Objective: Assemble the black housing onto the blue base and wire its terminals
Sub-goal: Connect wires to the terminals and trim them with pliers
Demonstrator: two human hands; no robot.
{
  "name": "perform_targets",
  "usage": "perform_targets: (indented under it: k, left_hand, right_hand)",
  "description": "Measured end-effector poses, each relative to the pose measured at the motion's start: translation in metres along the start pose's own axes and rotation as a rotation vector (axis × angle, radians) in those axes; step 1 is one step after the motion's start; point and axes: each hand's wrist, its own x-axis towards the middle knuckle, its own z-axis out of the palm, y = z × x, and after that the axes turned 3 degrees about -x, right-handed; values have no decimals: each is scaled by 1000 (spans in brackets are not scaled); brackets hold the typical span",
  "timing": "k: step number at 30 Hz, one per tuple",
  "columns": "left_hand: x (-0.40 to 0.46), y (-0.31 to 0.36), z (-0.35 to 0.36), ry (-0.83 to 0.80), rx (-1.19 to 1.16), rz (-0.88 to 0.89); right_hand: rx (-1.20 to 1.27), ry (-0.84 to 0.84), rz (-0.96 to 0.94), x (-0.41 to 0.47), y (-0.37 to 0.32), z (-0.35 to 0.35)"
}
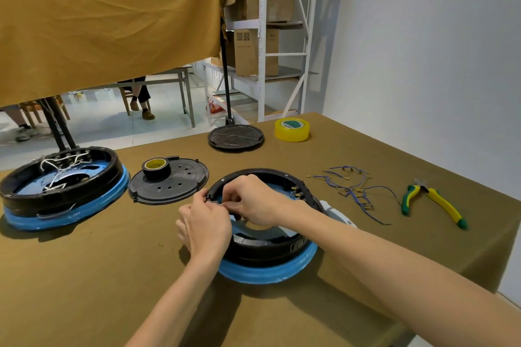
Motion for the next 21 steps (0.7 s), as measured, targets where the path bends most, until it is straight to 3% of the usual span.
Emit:
perform_targets:
  k: [4, 9, 18, 21]
  left_hand:
    - [4, -4, -5, 7, 127, 67]
    - [20, -11, -9, -112, -152, 111]
    - [21, -14, -7, -114, -148, 150]
    - [24, -17, -7, -127, -151, 171]
  right_hand:
    - [58, -18, -16, 0, 7, -4]
    - [83, -7, -24, -2, 12, 3]
    - [68, 15, -30, -4, 16, 2]
    - [117, 153, -36, -6, 33, -20]
